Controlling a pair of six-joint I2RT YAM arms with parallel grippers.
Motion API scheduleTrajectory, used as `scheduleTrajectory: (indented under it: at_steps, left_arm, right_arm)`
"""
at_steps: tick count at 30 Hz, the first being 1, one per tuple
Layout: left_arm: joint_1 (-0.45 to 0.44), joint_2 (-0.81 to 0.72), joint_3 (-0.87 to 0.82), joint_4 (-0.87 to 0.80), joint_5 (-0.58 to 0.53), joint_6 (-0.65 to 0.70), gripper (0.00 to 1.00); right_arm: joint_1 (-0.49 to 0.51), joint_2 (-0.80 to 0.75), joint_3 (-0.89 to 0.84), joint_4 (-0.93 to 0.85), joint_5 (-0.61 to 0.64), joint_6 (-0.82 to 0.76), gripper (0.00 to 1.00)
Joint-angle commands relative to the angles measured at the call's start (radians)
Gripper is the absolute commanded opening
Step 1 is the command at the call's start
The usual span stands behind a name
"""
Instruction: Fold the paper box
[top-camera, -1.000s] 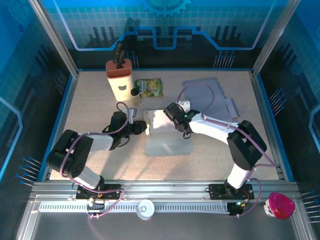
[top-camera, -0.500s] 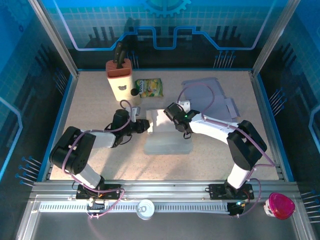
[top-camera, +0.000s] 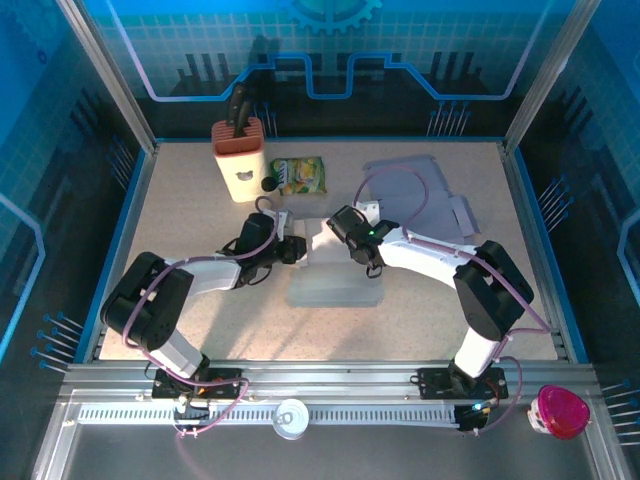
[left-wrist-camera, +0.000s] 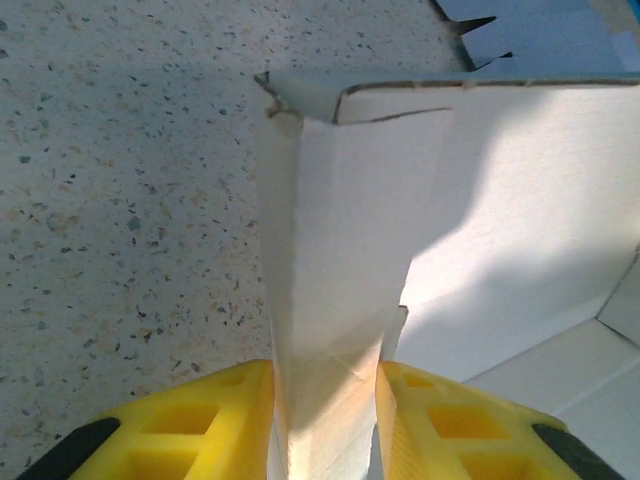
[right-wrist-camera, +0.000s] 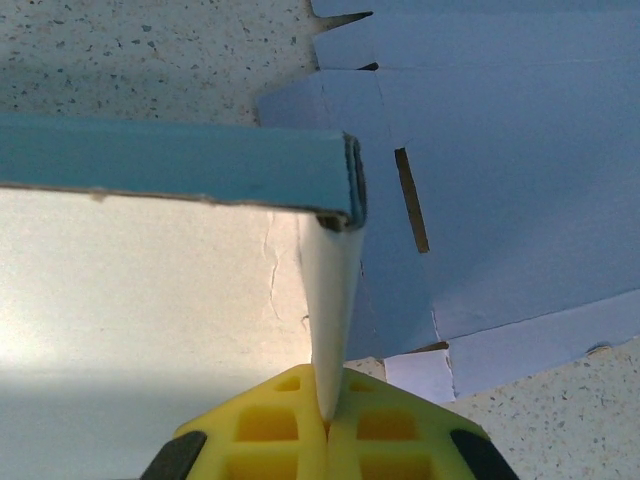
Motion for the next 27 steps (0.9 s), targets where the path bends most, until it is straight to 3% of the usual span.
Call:
scheduleTrajectory:
  at_steps: [1, 7, 19, 23, 27]
  left_arm:
    - [-0.019, 0.005, 0.034, -0.066, -0.090, 0.047, 0.31]
    - [-0.069, 0.033, 0.090, -0.133, -0.203, 0.076, 0.29]
    - [-0.164, 0.112, 0.194, -0.265, -0.492, 0.039, 0.10]
    - [-0.190, 0.124, 0.207, -0.298, -0.580, 0.005, 0.11]
    - [-0.199, 0.144, 0.209, -0.300, -0.602, -0.010, 0.18]
  right_arm:
    - [0.019, -0.011, -0.001, 0.003, 0.011, -0.019, 0.00]
    - [0.025, -0.012, 0.001, 0.003, 0.017, -0.023, 0.00]
    - [0.028, -0.002, 0.012, -0.022, 0.035, -0.009, 0.00]
    - [0.030, 0.005, 0.013, -0.029, 0.040, 0.007, 0.00]
    - [0.029, 0.011, 0.015, -0.028, 0.035, 0.009, 0.00]
